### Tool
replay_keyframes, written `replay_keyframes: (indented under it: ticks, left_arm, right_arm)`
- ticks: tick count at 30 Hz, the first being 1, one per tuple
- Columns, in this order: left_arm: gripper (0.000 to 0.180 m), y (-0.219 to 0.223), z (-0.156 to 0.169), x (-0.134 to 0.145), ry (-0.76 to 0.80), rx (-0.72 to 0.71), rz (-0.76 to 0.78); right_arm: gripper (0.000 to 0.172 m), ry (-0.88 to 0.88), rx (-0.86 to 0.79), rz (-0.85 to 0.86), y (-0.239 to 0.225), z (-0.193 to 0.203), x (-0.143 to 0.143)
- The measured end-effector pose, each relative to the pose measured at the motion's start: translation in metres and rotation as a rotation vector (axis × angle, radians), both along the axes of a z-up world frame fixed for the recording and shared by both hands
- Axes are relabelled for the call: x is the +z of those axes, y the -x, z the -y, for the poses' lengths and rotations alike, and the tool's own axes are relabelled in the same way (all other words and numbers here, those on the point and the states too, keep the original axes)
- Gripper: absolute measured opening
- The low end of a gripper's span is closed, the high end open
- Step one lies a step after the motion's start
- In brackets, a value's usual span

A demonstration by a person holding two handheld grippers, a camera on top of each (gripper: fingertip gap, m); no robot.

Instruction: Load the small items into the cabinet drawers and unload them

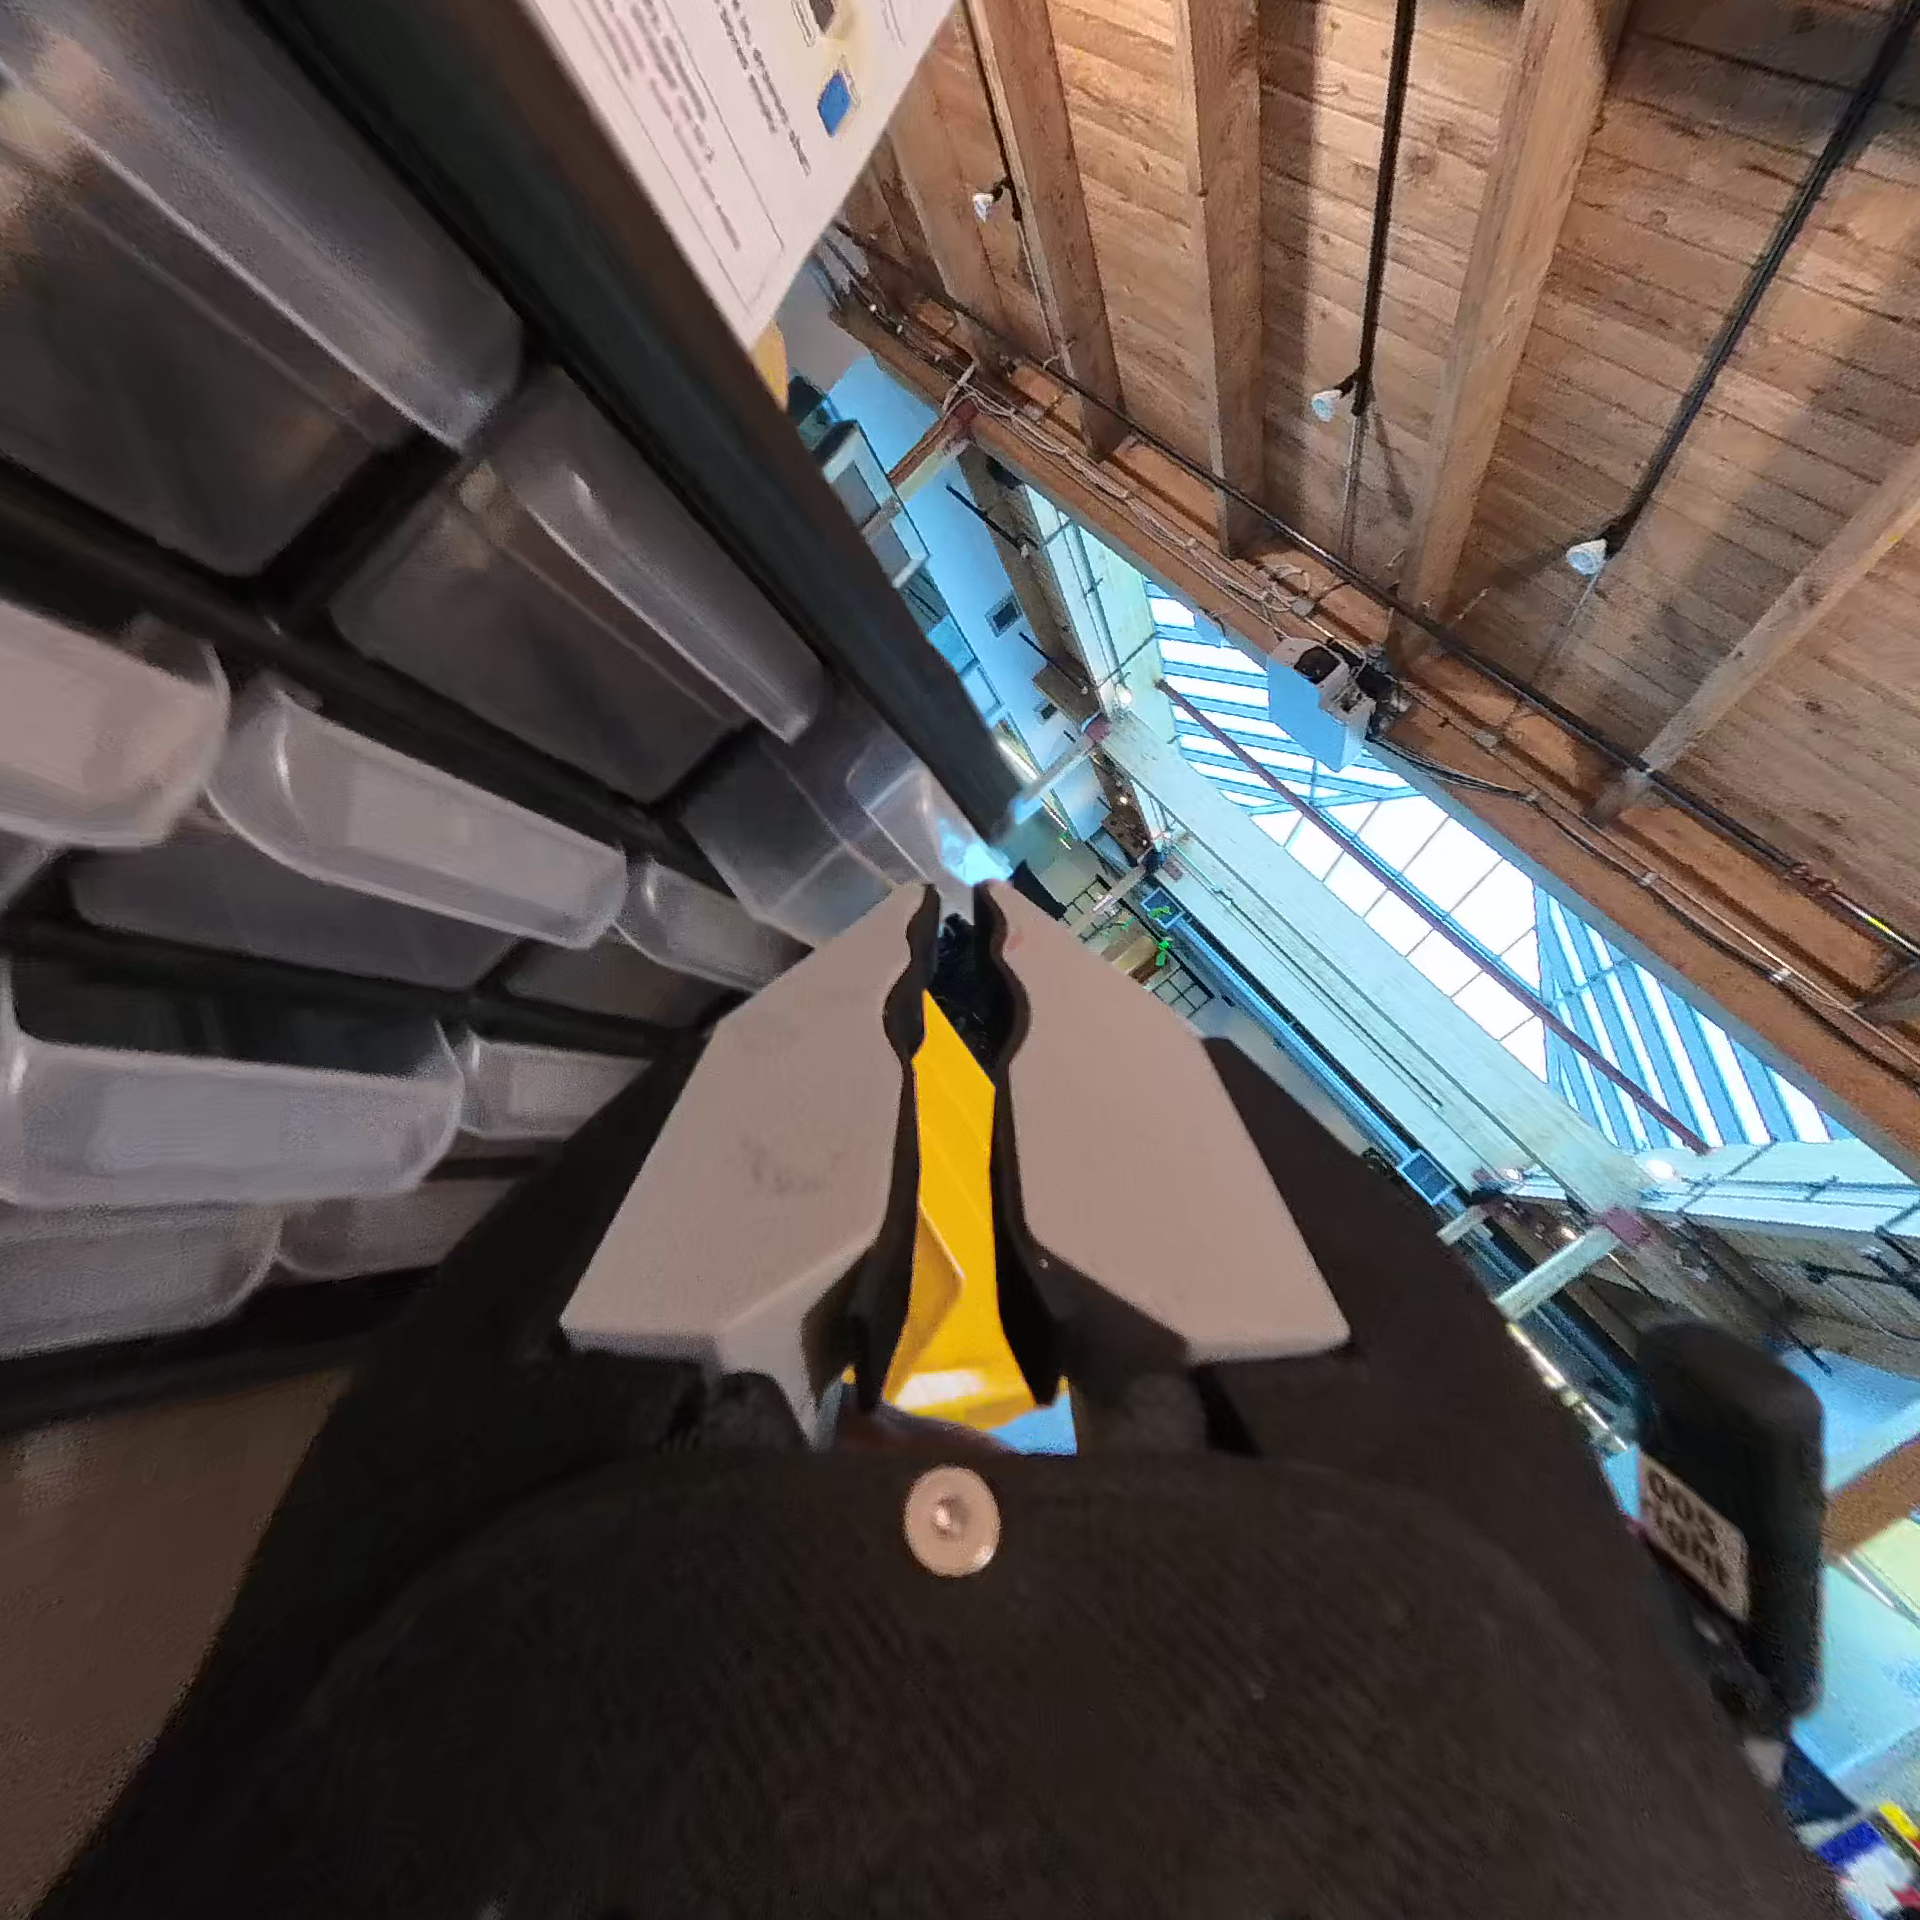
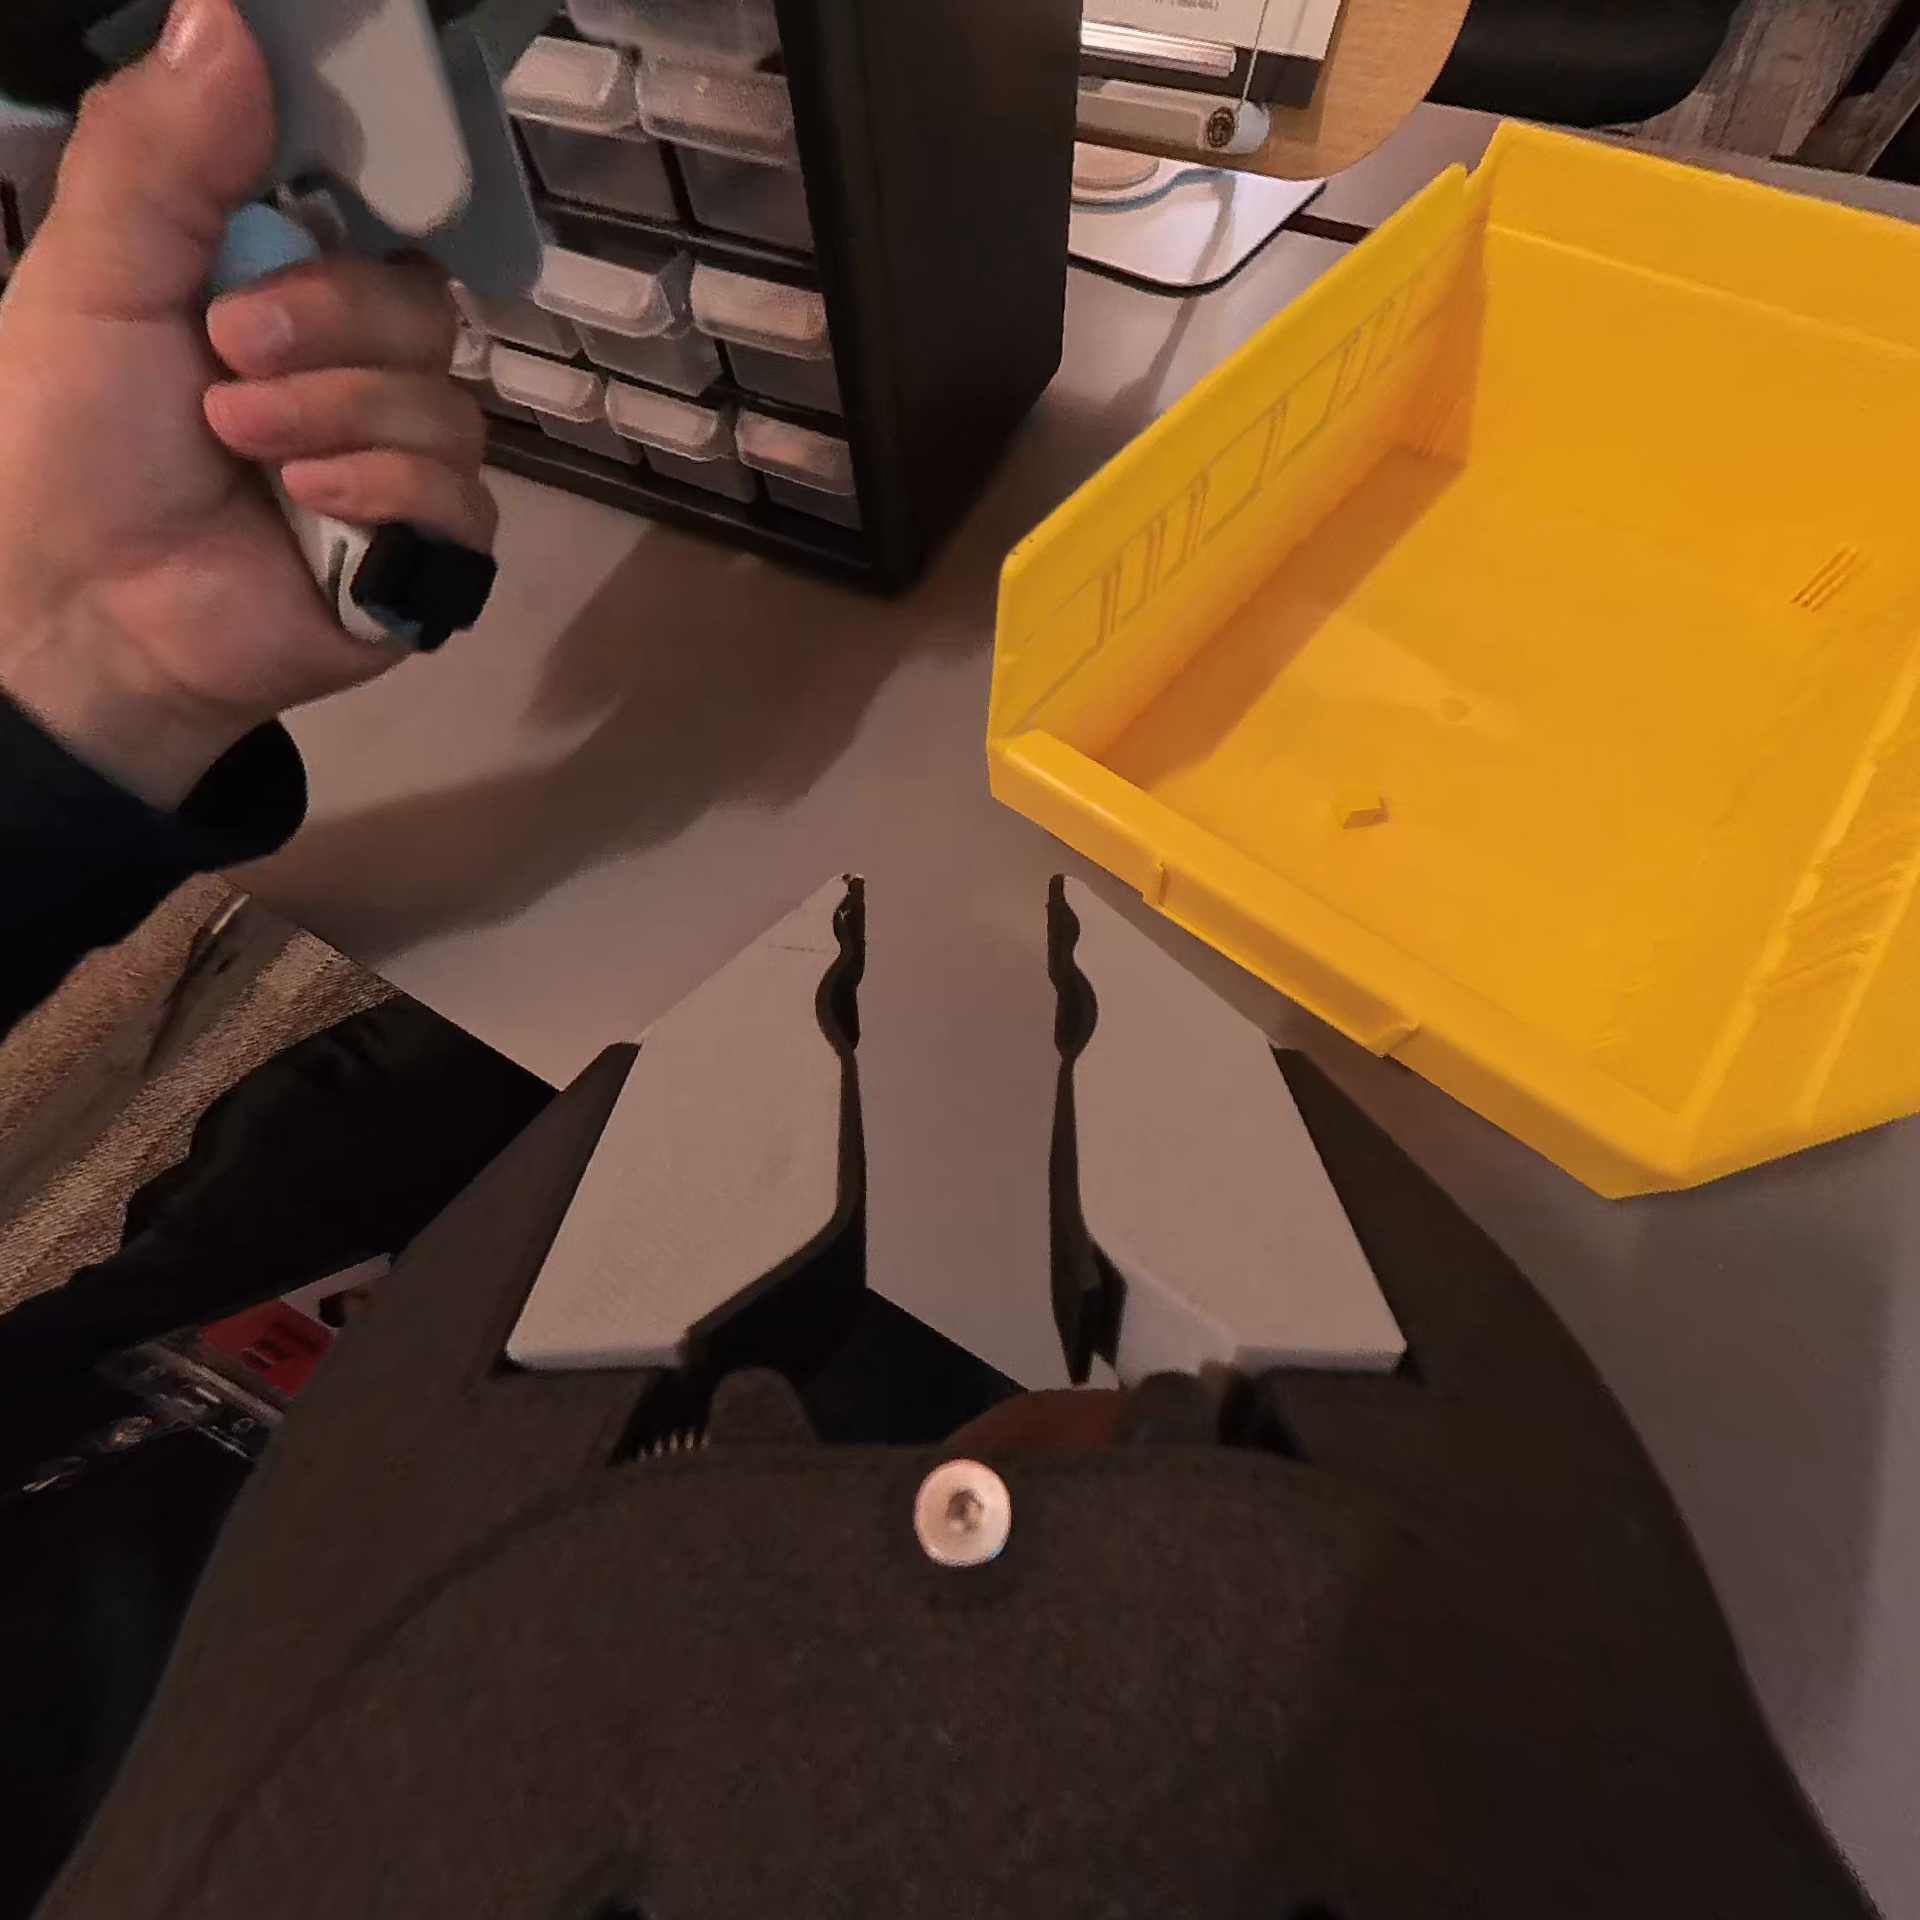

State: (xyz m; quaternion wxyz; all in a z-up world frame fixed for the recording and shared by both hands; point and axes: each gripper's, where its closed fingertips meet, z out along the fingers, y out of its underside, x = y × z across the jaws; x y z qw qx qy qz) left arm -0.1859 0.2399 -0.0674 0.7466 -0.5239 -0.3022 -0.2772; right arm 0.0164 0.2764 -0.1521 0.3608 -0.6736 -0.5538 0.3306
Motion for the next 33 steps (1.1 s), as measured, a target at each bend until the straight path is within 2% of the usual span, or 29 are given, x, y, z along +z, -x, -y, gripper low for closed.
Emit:
replay_keyframes:
  ticks: [11, 13, 17, 23, 27, 33]
  left_arm:
    - [0.006, -0.054, 0.053, 0.002, -0.049, -0.007, -0.090]
    - [0.018, -0.056, 0.061, 0.007, -0.068, -0.001, -0.128]
    - [0.028, -0.065, 0.076, 0.011, -0.065, -0.009, -0.213]
    - [0.025, -0.070, 0.082, 0.008, -0.018, -0.011, -0.359]
    - [0.013, -0.068, 0.066, -0.013, 0.125, -0.037, -0.442]
    - [0.011, -0.065, 0.056, -0.012, 0.108, -0.078, -0.413]
  right_arm:
    - [0.033, -0.028, 0.131, -0.028, 0.039, 0.038, 0.038]
    - [0.033, -0.038, 0.145, -0.035, 0.053, 0.042, 0.051]
    - [0.034, -0.051, 0.175, -0.061, 0.088, 0.050, 0.083]
    - [0.034, -0.026, 0.216, -0.038, 0.143, 0.059, 0.110]
    - [0.034, -0.089, 0.201, 0.082, 0.179, 0.058, 0.102]
    - [0.036, -0.176, 0.165, 0.240, 0.214, 0.045, 0.081]
